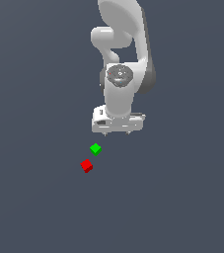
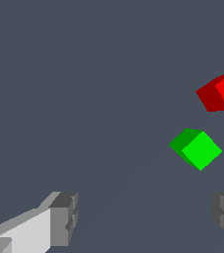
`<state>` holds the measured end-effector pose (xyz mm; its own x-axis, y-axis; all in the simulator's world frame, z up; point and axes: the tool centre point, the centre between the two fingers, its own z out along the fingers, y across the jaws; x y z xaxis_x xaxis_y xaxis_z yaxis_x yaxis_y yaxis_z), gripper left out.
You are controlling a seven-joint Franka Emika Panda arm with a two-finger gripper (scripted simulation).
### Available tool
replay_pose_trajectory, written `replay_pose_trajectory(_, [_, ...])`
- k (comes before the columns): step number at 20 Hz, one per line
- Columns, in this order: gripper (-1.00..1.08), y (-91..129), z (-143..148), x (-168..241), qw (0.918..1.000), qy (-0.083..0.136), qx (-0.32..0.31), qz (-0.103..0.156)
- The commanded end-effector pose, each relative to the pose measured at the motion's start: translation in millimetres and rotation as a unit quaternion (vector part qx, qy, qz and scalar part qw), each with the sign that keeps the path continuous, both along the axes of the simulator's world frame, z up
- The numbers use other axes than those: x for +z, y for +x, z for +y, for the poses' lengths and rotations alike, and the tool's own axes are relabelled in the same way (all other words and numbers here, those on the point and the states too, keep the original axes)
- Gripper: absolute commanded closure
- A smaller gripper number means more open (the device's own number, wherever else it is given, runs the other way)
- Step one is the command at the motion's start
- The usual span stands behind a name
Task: Stack the red cube on top of the green cube.
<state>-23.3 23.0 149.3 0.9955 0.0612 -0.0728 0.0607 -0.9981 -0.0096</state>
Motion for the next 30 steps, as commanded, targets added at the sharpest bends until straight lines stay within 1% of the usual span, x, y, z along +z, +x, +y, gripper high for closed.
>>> replay_pose_trajectory(1, [-0.92,0,0,0,1.0,0.0,0.0,0.0])
replay_pose_trajectory(9, [-0.92,2,-8,-4,0.9999,0.0,0.015,-0.002])
replay_pose_trajectory(18, [-0.92,12,-38,-19,0.9976,0.002,0.069,-0.008])
replay_pose_trajectory(24, [-0.92,27,-67,-34,0.9921,0.003,0.124,-0.015])
replay_pose_trajectory(30, [-0.92,47,-96,-51,0.9828,0.005,0.183,-0.022])
